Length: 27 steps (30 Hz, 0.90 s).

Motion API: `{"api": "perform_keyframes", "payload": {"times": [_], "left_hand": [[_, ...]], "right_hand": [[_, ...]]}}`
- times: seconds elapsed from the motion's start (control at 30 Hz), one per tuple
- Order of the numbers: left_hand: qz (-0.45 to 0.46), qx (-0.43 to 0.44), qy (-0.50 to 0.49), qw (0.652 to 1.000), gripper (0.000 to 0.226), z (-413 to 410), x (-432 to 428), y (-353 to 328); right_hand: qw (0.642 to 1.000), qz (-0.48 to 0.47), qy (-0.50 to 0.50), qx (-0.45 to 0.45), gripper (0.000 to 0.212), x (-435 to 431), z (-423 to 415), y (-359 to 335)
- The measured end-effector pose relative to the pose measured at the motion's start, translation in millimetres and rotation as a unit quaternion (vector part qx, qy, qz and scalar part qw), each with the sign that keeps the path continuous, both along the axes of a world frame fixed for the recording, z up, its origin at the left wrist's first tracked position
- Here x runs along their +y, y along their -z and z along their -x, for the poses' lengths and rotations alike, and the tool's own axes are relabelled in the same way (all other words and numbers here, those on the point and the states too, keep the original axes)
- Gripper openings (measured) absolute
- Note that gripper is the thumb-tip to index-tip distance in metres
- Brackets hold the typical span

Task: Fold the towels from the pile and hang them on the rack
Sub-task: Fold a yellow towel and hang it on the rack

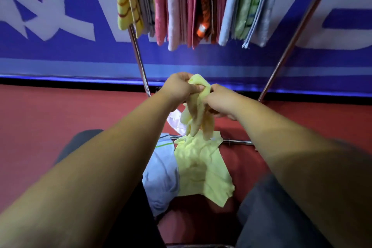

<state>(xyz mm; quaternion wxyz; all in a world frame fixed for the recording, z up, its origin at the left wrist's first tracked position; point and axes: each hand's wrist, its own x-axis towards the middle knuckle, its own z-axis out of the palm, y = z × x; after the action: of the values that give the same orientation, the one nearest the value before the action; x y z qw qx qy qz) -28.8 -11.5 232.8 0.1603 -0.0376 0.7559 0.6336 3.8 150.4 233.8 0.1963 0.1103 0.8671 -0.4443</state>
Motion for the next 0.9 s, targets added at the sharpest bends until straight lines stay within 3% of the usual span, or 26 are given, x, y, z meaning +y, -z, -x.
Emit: {"api": "perform_keyframes", "payload": {"times": [0.1,0.27,0.43,0.67,0.77,0.9], "left_hand": [[0.033,0.044,-0.002,0.998,0.034,-15,3,-22],[0.04,0.106,0.034,0.993,0.034,-37,-10,-43],[0.154,0.151,0.074,0.974,0.063,-46,-38,-32],[0.328,0.15,0.022,0.933,0.034,-55,-56,-8],[0.397,0.15,0.091,0.901,0.017,-54,-58,-7],[0.486,0.132,0.138,0.853,0.009,-50,-59,-5]], "right_hand": [[0.999,0.02,-0.02,0.043,0.024,-7,-16,-23],[0.991,0.034,0.079,0.104,0.026,-6,-39,-30],[0.976,0.033,0.14,0.163,0.026,-8,-42,-28],[0.956,0.032,0.174,0.233,0.023,-5,-39,-32],[0.934,0.084,0.224,0.264,0.02,2,-33,-35],[0.896,0.165,0.315,0.266,0.035,16,-29,-40]]}}
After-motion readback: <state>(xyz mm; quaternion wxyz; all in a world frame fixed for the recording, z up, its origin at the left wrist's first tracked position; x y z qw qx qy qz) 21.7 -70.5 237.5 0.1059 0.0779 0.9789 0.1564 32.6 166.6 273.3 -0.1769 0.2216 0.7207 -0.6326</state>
